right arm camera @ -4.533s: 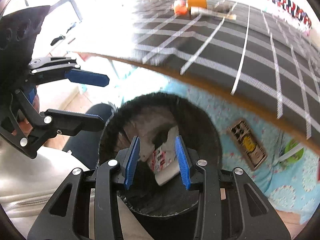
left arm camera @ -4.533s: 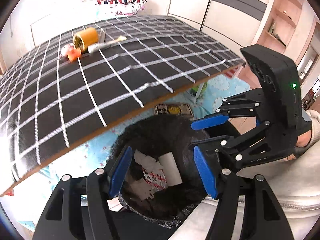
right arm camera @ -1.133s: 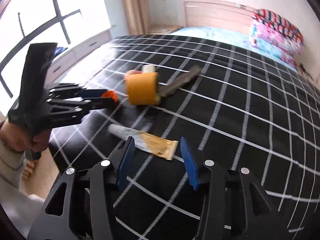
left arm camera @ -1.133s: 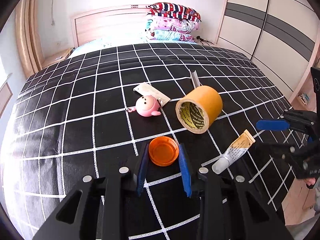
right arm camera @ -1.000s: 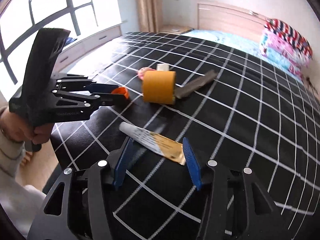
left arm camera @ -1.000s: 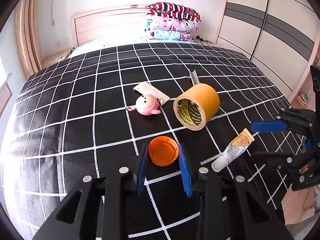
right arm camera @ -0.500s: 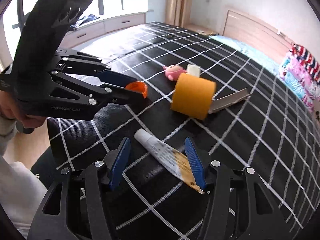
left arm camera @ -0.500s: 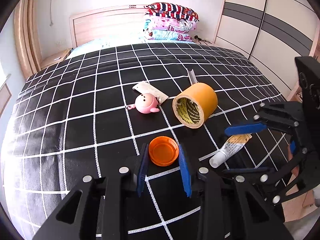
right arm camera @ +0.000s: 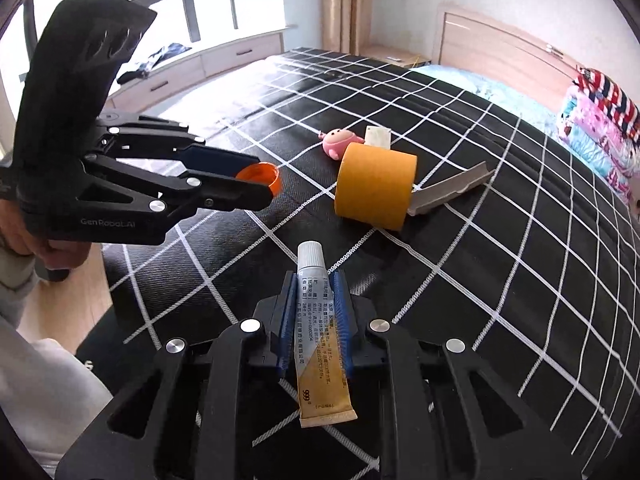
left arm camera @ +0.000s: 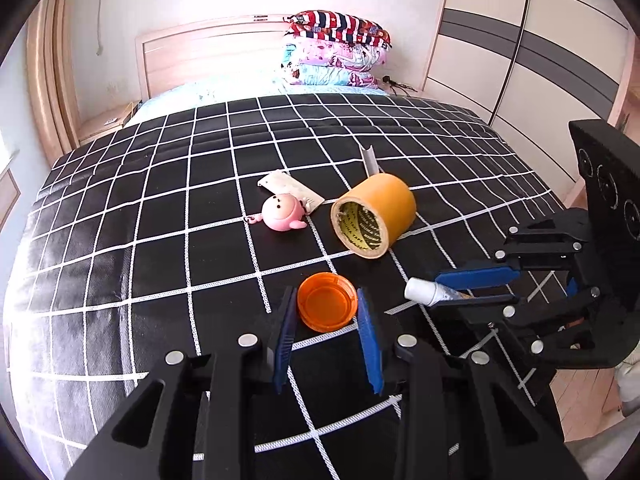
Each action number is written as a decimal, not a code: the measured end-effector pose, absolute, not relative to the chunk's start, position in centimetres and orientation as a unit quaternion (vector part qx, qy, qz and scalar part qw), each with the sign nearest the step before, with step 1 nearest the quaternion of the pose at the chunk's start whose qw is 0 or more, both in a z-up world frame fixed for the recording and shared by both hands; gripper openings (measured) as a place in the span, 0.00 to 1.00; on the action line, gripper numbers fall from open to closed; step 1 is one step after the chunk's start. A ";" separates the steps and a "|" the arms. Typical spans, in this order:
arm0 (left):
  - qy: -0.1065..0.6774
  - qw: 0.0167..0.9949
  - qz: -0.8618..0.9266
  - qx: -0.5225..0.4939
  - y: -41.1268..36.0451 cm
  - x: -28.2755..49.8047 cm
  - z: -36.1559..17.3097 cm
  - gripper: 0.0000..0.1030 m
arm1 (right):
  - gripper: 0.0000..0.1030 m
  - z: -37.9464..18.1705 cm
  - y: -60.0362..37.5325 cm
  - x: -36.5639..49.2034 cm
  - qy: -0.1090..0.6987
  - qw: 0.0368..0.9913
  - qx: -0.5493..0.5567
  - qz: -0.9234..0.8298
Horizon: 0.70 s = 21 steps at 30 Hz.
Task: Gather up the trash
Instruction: 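Carry the orange cap and toothpaste tube over the trash bin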
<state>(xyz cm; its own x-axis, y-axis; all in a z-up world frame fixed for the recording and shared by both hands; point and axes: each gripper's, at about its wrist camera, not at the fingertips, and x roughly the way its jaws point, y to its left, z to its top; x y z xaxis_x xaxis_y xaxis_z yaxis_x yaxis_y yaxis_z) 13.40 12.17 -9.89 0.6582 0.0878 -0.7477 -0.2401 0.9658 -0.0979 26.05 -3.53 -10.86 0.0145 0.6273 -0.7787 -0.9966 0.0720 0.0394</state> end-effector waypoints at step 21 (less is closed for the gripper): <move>0.383 0.919 0.057 -0.075 6.4 7.8 -7.4 0.28 | 0.19 -7.5 -10.6 21.6 0.313 0.694 -0.233 0.605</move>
